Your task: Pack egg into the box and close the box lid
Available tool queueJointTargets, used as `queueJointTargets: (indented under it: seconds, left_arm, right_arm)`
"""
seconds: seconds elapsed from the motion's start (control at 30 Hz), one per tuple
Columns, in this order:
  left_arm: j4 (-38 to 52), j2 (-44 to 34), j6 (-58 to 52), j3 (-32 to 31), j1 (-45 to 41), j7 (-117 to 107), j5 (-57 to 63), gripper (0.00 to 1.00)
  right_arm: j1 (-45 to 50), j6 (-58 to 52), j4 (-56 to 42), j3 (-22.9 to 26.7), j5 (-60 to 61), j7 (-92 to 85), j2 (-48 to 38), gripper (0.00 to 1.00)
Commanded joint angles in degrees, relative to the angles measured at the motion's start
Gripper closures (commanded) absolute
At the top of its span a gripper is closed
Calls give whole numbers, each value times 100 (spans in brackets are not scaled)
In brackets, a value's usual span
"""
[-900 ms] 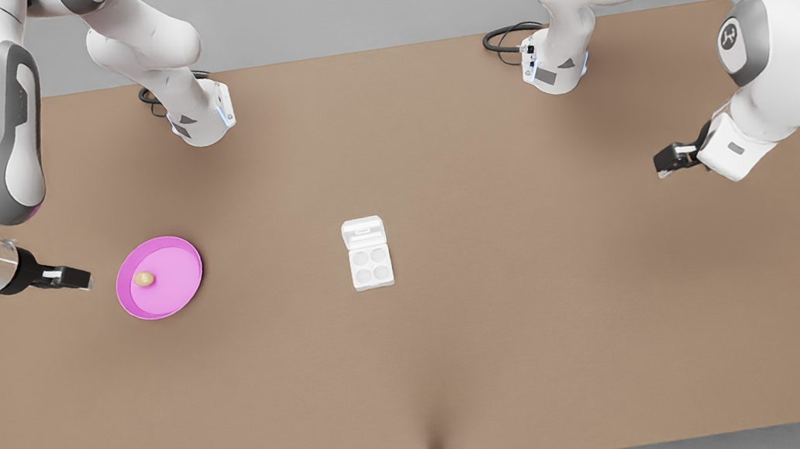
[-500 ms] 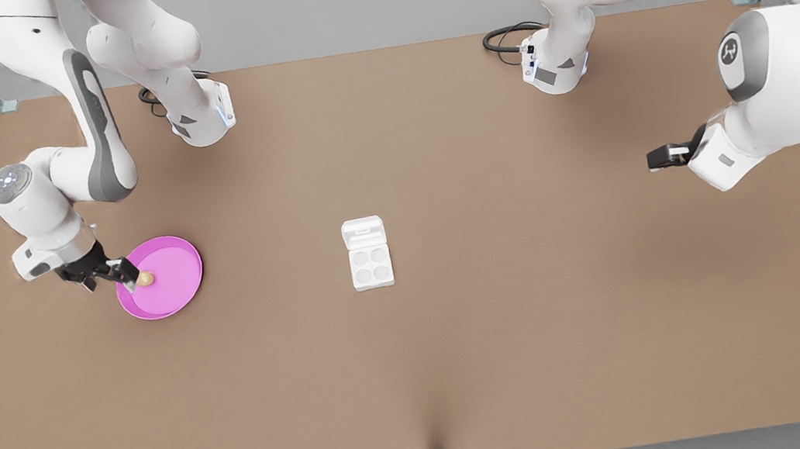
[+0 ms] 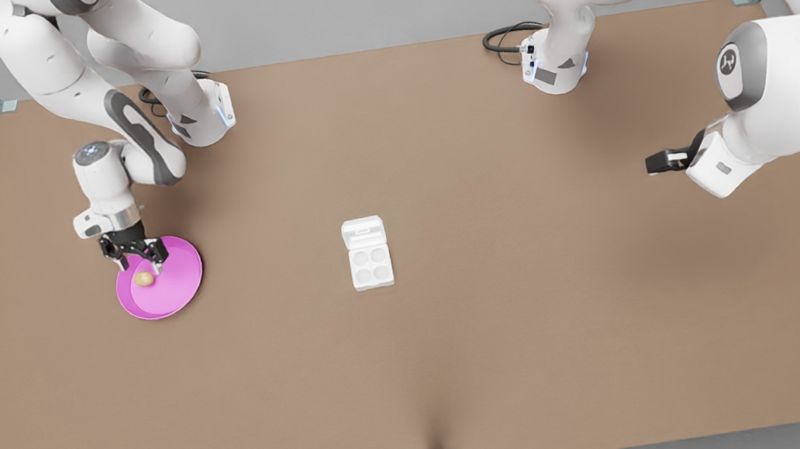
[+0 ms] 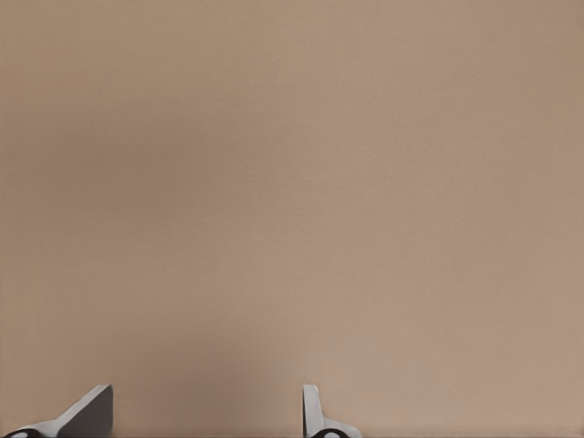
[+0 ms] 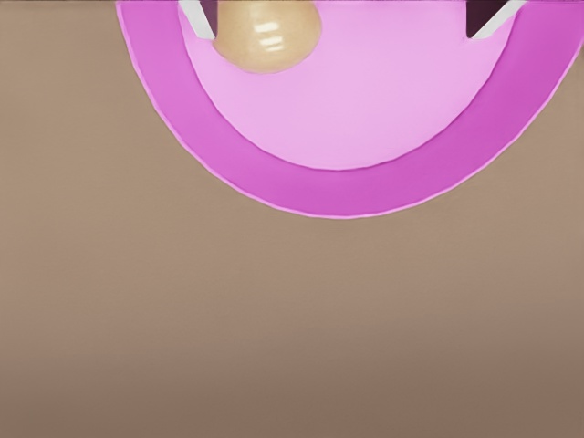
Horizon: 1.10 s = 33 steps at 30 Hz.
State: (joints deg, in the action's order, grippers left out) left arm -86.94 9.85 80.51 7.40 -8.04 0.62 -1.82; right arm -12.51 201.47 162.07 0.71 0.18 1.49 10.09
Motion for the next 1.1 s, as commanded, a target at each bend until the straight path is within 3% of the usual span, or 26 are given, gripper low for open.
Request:
queueJointTargets:
  seconds: [0.0, 0.77, 1.07]
  left_arm:
    - [2, 0, 0, -2, -5, 0, -3, 0]
    - [-7, 61, -9, -2, -5, 0, -38, 0]
    - [-16, 96, -9, -11, -5, 0, -38, 0]
  right_arm:
    - [11, 7, 0, 0, 0, 0, 2, 0]
    - [-76, -37, -457, 96, -9, 26, 758, 0]
    - [-94, -916, -589, 149, 0, 62, 591, 6]
